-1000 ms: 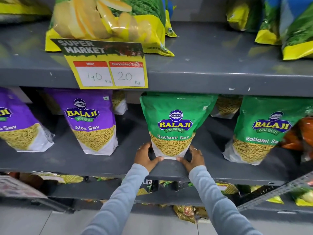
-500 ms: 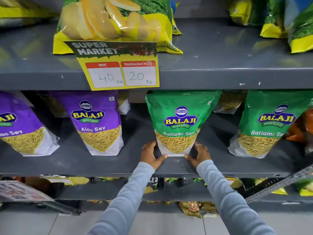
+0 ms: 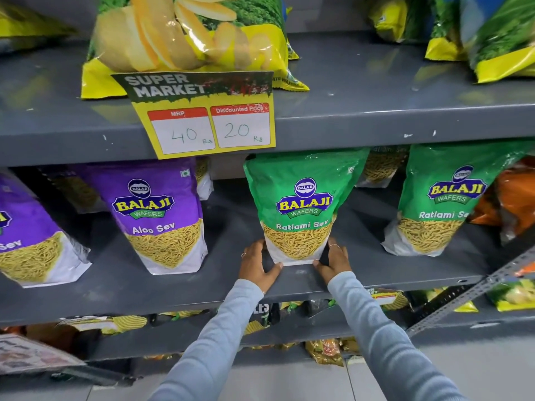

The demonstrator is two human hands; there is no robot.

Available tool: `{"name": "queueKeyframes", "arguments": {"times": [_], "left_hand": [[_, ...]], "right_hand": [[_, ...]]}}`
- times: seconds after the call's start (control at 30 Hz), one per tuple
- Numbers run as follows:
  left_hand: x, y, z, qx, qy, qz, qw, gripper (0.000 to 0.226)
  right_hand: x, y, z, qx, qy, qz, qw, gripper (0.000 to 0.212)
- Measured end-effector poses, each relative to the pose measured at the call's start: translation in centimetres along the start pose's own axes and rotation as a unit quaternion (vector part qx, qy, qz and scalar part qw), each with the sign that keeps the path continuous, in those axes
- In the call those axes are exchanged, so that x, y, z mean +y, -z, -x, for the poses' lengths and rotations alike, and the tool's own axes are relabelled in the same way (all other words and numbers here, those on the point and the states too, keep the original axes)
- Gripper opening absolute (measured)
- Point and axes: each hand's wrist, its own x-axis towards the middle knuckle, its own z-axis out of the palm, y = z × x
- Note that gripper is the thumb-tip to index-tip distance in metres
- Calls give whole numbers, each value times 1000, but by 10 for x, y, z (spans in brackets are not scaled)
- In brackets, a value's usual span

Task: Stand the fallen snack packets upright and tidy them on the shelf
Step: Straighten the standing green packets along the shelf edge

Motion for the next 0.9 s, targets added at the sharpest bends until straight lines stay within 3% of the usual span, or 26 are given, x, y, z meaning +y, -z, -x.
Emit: {"name": "queueKeyframes", "arguments": {"times": [0.1,0.17,0.23,0.33,0.4,0.5,0.63,0.73,0.9], "left_hand": [[0,1,5,12,0,62,998,89],[-2,-1,12,45,3,92,995,103],[-2,-6,26,107,1,91,990,104],[3,-27,60,163,-128,13,978,87],[13,-52,81,115,-234,-16,965,79],[42,-96,88,-10,-291,-35,956,67],[103,-151,51,-100,-178,14,979,75],[135,-185,13,-137,-83,-4,987,88],[155,-218,-21,-72,-23,0,997,66]], "right_hand": [[16,4,-4,-2,28,-79,997,74],[29,12,5,25,19,-170,985,65],[45,25,16,99,15,-251,963,49],[75,55,20,218,18,-295,930,45],[95,86,9,258,12,-307,916,54],[118,133,-7,257,11,-288,922,62],[126,181,-30,180,14,-190,965,78],[140,193,-50,122,-14,-146,982,75],[184,193,-90,105,-30,-92,990,67]]}}
